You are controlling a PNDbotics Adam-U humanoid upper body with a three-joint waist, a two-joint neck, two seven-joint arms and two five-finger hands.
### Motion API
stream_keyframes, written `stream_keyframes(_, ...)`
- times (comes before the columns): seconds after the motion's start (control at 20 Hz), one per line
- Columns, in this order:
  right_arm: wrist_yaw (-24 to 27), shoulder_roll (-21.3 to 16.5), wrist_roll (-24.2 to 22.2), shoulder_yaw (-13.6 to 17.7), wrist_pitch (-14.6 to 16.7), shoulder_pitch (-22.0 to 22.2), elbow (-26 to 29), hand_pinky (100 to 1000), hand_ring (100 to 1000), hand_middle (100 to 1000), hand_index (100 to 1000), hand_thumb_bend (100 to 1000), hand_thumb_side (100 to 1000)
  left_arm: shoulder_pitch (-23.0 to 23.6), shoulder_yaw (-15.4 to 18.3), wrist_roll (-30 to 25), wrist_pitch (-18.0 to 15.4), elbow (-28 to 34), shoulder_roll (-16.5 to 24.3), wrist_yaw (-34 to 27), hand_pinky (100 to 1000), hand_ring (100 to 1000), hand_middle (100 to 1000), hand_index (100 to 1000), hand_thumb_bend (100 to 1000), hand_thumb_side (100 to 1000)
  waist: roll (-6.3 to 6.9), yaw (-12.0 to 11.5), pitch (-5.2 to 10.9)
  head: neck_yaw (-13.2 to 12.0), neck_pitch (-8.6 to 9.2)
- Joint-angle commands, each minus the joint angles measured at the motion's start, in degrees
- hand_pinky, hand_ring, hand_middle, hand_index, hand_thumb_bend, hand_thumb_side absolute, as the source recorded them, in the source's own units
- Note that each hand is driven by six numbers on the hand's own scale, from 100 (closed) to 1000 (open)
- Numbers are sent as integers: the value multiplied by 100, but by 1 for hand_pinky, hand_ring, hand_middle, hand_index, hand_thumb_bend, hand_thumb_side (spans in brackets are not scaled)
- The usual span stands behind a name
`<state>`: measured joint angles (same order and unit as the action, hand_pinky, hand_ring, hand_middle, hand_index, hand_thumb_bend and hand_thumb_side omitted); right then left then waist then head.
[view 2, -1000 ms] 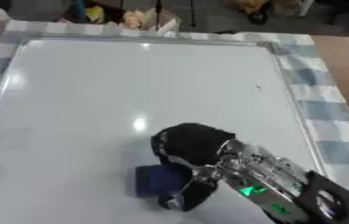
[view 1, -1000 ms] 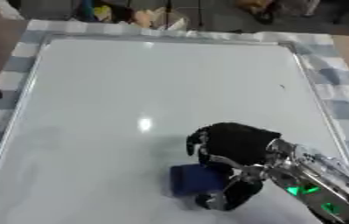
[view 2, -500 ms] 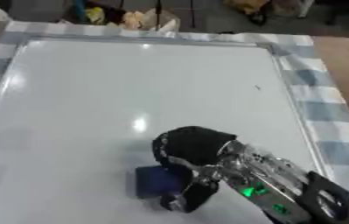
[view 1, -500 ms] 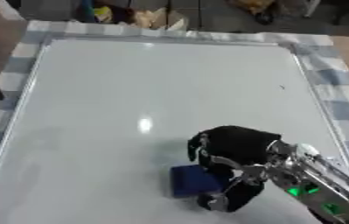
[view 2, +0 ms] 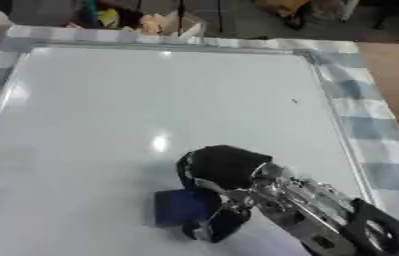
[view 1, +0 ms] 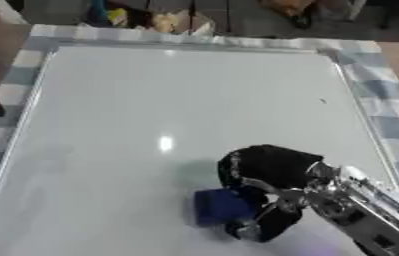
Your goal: Wipe the whiteboard clean with a brush.
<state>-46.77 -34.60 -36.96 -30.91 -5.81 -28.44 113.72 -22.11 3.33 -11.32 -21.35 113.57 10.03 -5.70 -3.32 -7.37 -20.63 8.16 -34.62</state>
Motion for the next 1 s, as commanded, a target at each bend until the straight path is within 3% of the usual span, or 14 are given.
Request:
stream_keyframes(0.05, 19, -77, 24, 84, -27, -7, 87, 720, 788, 633, 100, 368, 271, -30, -15, -17, 8, 102, 22, 10, 373, 683, 551, 626, 112, 945, 22, 3, 90, 8, 58)
stream_keyframes(0.5, 44, -62, -100, 94, -28, 62, 87, 727, 793, 639, 100, 369, 247, -28, -14, -39, 18, 102, 15, 8, 372, 682, 549, 625, 112, 945, 20, -1, 73, 14, 58)
stream_keyframes(1.0, 151, -53, 46, 134, -155, 81, 87, 663, 751, 585, 100, 291, 257, -25, -15, -44, 28, 102, 10, 11, 371, 683, 549, 625, 111, 946, 23, 2, 68, 27, 69)
